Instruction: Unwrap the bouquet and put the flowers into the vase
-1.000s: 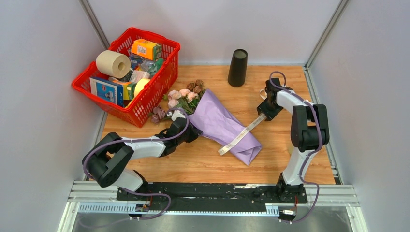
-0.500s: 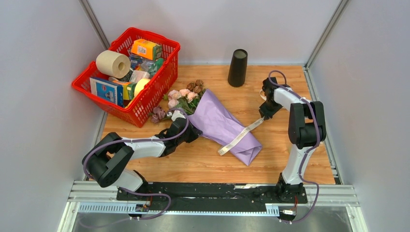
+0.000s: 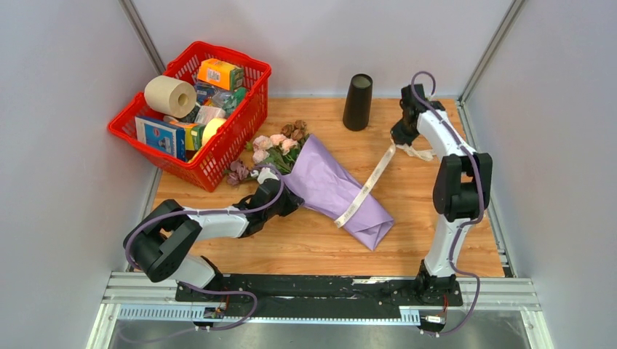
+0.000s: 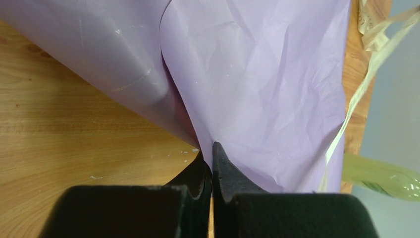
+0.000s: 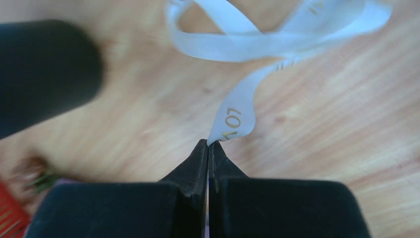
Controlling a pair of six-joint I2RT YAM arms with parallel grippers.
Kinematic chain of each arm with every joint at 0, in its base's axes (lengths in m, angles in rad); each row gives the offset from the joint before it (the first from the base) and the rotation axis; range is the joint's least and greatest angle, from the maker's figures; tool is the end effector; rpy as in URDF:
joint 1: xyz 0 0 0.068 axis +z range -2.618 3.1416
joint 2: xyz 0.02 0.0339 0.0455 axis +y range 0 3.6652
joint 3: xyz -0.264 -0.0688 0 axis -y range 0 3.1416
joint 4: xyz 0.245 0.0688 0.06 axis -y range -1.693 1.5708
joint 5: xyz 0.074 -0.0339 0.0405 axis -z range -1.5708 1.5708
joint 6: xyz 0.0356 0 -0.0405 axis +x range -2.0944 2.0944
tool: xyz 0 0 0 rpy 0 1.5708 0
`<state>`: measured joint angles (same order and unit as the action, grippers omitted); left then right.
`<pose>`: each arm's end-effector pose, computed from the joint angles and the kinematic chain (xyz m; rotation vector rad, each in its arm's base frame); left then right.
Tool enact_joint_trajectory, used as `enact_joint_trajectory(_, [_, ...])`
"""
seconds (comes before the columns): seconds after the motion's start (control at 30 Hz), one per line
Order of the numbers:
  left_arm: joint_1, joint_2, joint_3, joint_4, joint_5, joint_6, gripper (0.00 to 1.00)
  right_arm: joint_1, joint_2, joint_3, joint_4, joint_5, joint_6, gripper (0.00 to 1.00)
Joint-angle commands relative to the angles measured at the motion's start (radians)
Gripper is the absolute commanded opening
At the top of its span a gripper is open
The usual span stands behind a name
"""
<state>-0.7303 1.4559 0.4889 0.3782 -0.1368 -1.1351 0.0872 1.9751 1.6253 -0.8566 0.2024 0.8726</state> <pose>0.2037 -0.1759 0.1475 -0.5455 2.2387 -0.8950 0.4124 0.0289 0.2269 1.0905 2.4995 -0.0137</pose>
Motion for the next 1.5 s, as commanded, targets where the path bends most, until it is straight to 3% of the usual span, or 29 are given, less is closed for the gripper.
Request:
enact_joint_trajectory(0.0, [-0.004,-0.026,-0.018,0.033,-0.007,0.008,0.0,-0.024,-0.104,0.22,0.04,-0.095,-0.115,0.0])
enact_joint_trajectory(0.13, [-0.006,-0.032,-0.019,0.028,-0.009,0.009,0.0,-0.061,-0.128,0.385,0.109,-0.182,-0.179,0.0])
enact_joint_trajectory(0.33, [-0.009,-0.04,-0.019,0.027,-0.007,0.008,0.0,-0.147,-0.234,0.426,0.407,-0.386,-0.311,0.0])
enact_joint_trajectory(0.7, [-0.011,-0.016,-0.001,0.044,0.002,0.012,0.0,-0.256,-0.225,0.637,0.645,-0.347,-0.435,0.0])
enact_joint_trajectory(0.8, [-0.012,-0.012,0.007,0.045,0.005,0.015,0.0,-0.276,-0.22,0.592,0.674,-0.353,-0.448,0.0])
enact_joint_trajectory(1.17, [-0.017,-0.022,0.039,0.016,0.016,0.051,0.02,-0.279,-0.153,0.134,0.731,-0.44,-0.416,0.01])
enact_joint_trajectory(1.3, [-0.021,-0.025,0.065,-0.01,0.022,0.069,0.11,-0.28,-0.111,0.058,0.673,-0.344,-0.38,0.13])
enact_joint_trajectory(1.47, [-0.029,-0.06,0.112,-0.079,0.034,0.1,0.37,-0.279,-0.058,0.087,0.481,-0.163,-0.313,0.42])
